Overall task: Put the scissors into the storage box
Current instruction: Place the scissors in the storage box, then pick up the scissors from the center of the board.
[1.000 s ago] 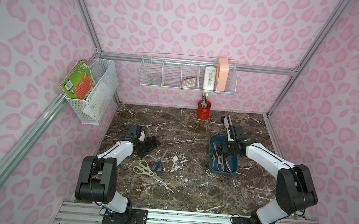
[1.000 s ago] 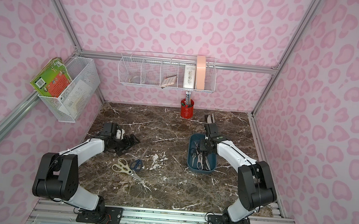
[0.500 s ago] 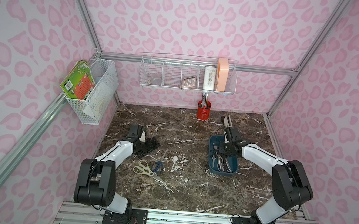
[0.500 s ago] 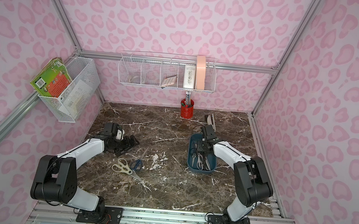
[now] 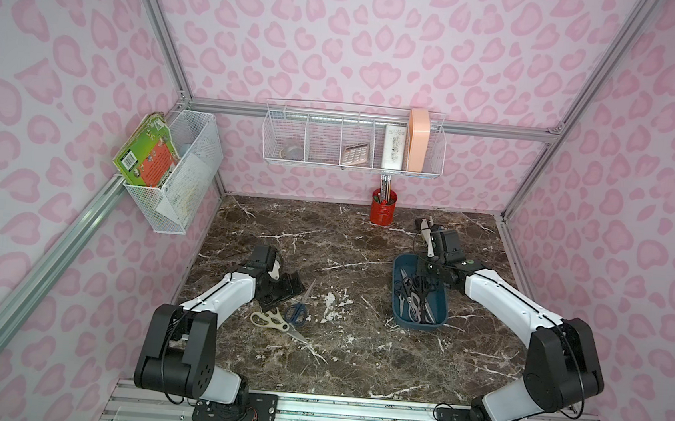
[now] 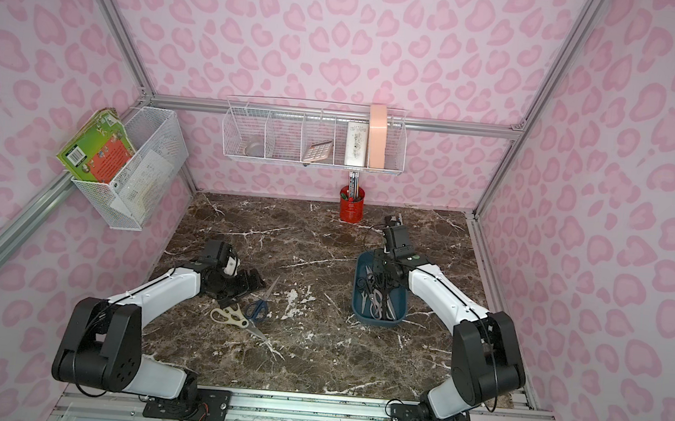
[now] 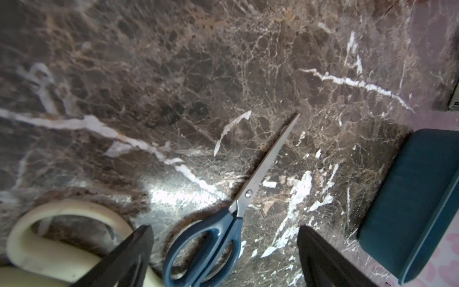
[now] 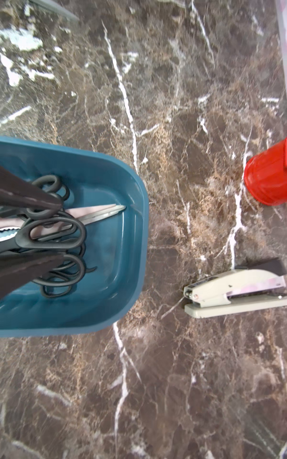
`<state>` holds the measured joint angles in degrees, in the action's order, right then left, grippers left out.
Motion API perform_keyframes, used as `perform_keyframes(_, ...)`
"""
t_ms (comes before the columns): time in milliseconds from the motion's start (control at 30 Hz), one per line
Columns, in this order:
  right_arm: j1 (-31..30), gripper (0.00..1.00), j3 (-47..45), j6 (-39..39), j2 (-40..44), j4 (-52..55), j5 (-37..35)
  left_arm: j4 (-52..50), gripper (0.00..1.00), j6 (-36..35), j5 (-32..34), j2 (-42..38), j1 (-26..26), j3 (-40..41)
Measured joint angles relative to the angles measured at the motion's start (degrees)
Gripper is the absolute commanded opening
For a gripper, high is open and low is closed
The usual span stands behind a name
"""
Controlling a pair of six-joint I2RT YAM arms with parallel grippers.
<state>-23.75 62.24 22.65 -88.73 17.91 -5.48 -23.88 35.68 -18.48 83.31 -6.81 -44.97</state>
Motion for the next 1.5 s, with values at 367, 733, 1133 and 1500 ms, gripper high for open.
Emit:
perform_keyframes(367, -4.24, 0.34, 1.05, -0.26, -1.27, 0.0, 1.68, -1.64, 0.96, 0.35, 1.6, 0.83, -4.94, -1.31)
perform_keyframes(733, -5.14, 0.34, 1.03, -0.24, 0.31, -1.2, 3.04, -3.41, 0.96, 1.86, 2.75, -0.68, -8.26, 1.25)
perform_keyframes(1133, -7.41, 0.33, -1.4, 0.0, 0.02, -2.29, 5.88, -2.89, 0.96, 6.19, 5.05, -2.12, -14.32, -0.22)
perform_keyframes(1500, -15.28, 0.29, 2.25, 1.05, -5.38, -4.5, 9.16, -7.45, 0.97, 2.1, 15.89, -7.43, -12.85, -4.83)
